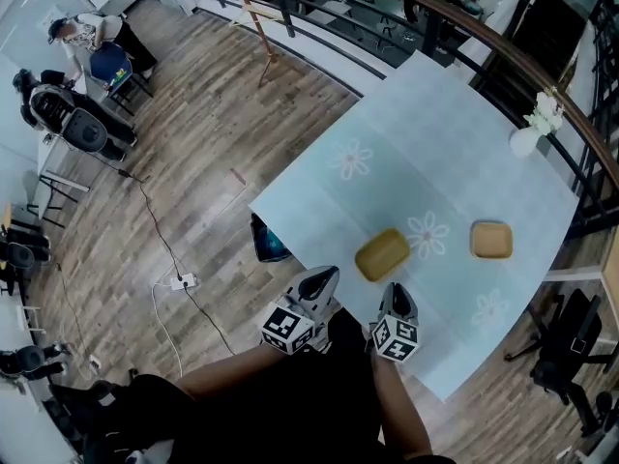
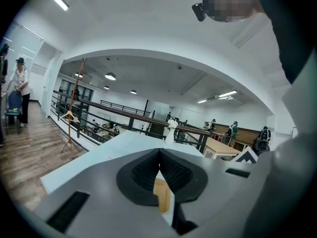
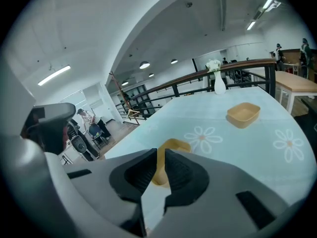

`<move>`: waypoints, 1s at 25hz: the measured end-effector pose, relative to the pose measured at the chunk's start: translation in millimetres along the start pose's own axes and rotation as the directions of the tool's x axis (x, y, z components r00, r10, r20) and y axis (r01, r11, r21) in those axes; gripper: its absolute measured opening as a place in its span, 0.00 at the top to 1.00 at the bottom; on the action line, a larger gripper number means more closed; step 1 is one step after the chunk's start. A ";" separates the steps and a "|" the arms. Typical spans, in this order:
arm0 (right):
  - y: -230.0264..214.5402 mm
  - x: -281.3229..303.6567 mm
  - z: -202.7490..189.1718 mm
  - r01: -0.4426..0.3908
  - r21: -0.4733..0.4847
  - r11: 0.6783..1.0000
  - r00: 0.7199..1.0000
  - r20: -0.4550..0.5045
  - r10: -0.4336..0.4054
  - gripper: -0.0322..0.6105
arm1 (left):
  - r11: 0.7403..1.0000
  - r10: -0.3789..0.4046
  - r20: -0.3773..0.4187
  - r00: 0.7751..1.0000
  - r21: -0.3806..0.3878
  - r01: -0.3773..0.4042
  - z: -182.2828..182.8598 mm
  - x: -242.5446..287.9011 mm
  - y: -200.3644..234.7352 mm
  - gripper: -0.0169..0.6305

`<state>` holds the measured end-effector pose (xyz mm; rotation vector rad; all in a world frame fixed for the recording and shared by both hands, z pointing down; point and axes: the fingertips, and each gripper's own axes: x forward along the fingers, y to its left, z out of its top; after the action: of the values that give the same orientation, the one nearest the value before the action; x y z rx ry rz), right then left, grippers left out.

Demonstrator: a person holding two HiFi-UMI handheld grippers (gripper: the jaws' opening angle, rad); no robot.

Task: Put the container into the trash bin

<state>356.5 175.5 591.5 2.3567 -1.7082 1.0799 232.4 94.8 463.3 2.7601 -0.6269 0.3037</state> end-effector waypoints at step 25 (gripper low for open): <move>-63.5 118.5 -75.1 0.157 0.225 0.962 0.951 -0.295 -0.086 0.86 | 0.996 0.080 -0.077 0.994 -0.024 -0.082 -6.1 31.8 47.0 0.95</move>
<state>390.3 133.9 735.8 2.2604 -1.3805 1.5972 238.5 44.0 488.6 2.6879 -0.7190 0.4131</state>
